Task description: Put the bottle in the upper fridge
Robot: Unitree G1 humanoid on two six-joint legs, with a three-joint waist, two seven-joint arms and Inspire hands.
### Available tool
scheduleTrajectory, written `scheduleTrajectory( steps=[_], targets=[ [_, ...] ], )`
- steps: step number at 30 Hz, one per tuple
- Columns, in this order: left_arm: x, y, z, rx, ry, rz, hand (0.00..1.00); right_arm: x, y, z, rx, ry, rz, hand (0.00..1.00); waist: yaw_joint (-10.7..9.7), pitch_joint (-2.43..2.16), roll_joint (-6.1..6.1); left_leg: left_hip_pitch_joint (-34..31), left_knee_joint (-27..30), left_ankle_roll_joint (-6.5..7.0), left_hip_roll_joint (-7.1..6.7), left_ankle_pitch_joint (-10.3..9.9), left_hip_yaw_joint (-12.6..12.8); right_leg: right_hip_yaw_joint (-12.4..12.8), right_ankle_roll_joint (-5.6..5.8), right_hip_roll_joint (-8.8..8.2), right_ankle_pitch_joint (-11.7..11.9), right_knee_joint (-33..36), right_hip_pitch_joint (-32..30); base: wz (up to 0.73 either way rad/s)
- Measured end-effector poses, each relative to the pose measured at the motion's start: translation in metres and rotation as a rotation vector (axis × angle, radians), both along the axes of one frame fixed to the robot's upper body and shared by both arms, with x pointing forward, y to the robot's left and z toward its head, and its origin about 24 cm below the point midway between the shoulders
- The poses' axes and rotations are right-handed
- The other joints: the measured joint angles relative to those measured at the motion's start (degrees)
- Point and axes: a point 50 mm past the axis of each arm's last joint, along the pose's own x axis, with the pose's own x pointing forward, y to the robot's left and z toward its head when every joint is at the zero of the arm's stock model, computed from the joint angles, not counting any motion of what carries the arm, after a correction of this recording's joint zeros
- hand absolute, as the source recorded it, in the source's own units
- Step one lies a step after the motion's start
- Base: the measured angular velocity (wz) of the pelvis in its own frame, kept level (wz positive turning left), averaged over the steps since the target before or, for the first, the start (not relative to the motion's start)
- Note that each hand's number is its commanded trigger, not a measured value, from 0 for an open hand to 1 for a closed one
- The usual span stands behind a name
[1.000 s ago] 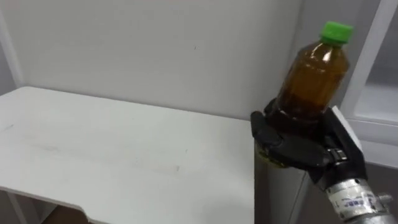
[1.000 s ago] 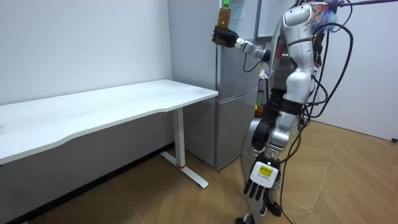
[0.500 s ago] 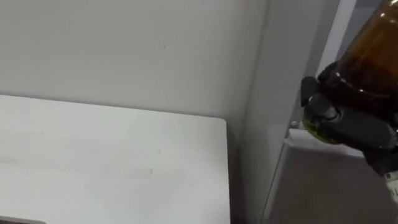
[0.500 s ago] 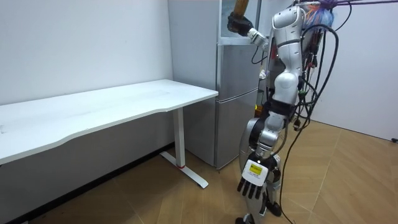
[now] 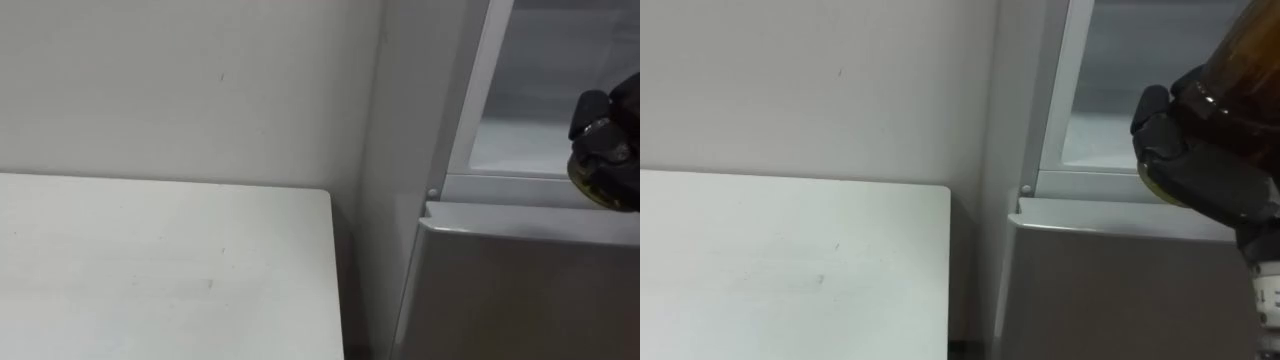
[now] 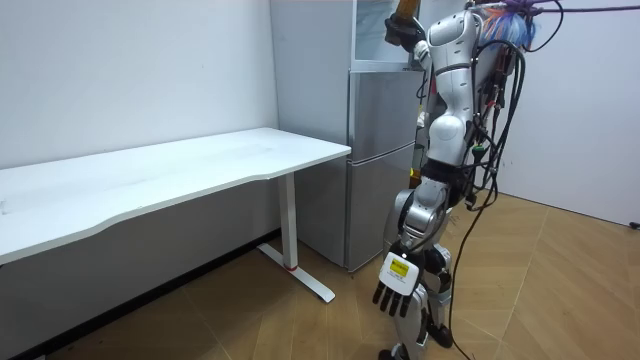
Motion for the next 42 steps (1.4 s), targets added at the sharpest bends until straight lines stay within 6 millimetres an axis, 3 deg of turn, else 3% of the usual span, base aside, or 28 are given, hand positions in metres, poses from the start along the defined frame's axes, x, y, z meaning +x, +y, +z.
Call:
scheduleTrajectory(
  steps=[6,21,28,34,42],
  targets=[
    [0.000,0.001,0.000,0.003,0.000,-0.003,0.00,0.006,-0.011,-0.013,0.037,0.061,-0.060,1.00,-0.22,0.24,-1.04,0.01,-0.09,0.00,-0.06,0.00,0.06,0.00,0.02,0.01,-0.02,-0.26,0.00,0.00],
    [0.006,0.010,0.003,0.011,-0.012,-0.010,0.00,0.023,-0.043,-0.035,0.081,0.244,-0.181,1.00,1.96,0.02,-1.60,-0.18,0.06,-0.01,-0.12,0.02,-0.54,-0.17,0.11,0.00,-0.08,-0.85,0.11,0.00],
    [0.011,0.014,0.005,0.027,-0.036,-0.005,0.00,0.043,-0.055,-0.030,0.192,0.255,-0.183,1.00,2.17,-0.02,-2.77,-0.15,0.17,0.00,-0.17,0.02,-0.37,-0.29,0.13,-0.02,-0.09,-0.75,0.17,0.00],
    [0.015,0.016,0.006,0.032,-0.049,-0.005,0.00,0.054,-0.066,-0.017,0.247,0.242,-0.214,1.00,3.50,0.00,-2.99,-1.19,0.64,0.01,-0.16,0.01,-0.38,-0.29,0.13,-0.08,-0.16,0.06,-1.18,0.00],
    [0.010,0.017,0.007,0.039,-0.003,0.029,0.00,0.073,-0.085,-0.013,0.283,0.338,-0.288,1.00,3.48,-0.04,-3.00,-2.21,1.42,0.01,-0.18,0.01,-1.74,-1.10,0.10,-0.30,-0.18,0.87,-1.79,0.05]
  ],
)
